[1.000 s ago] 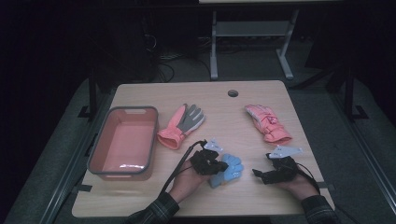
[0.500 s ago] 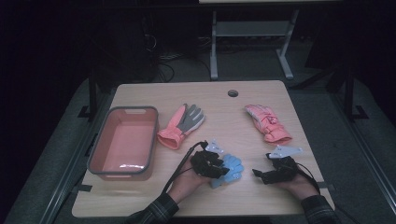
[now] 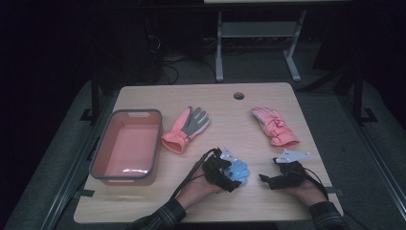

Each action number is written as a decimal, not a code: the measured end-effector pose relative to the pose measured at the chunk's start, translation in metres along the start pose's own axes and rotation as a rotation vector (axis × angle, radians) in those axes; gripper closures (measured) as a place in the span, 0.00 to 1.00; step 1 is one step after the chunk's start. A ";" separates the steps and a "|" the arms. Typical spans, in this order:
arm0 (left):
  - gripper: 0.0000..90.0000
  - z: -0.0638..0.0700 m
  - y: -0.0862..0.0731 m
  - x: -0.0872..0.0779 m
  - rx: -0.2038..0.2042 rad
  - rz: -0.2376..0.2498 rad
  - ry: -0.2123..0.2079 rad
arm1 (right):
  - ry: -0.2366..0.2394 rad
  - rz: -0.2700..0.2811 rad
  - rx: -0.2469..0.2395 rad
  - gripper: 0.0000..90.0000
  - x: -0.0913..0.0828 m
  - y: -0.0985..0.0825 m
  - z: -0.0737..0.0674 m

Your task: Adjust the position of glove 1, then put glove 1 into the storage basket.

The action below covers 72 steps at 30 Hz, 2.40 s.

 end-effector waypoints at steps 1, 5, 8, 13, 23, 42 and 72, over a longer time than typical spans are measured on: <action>0.16 0.001 0.000 0.002 0.001 -0.005 0.006 | 0.000 -0.001 0.001 0.15 0.000 0.000 0.000; 0.16 0.003 -0.002 0.007 0.021 -0.016 0.044 | 0.001 0.000 0.000 0.15 0.000 0.000 0.000; 0.16 0.006 -0.003 0.008 0.055 -0.014 0.065 | 0.001 -0.001 -0.001 0.15 0.000 0.000 0.000; 0.23 0.007 -0.005 0.006 0.061 0.006 0.075 | 0.001 -0.001 -0.001 0.15 0.000 0.000 0.000; 0.63 0.002 -0.007 0.000 0.081 0.033 0.055 | 0.001 0.000 -0.002 0.15 0.000 0.000 0.000; 0.87 -0.014 -0.005 -0.010 0.017 0.035 -0.045 | 0.002 -0.001 0.002 0.15 0.000 0.001 0.000; 0.88 -0.052 0.001 -0.074 -0.100 0.123 -0.040 | 0.003 0.000 0.002 0.15 0.000 0.001 0.000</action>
Point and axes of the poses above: each handheld gripper's, and its own axes: x roughly forward along the jaws, y roughly out of its top, z roughly to its right, the point moved 1 cm from there along x, roughly forward along the jaws, and after that the axes turned 7 degrees about y, right-handed, at the moved point
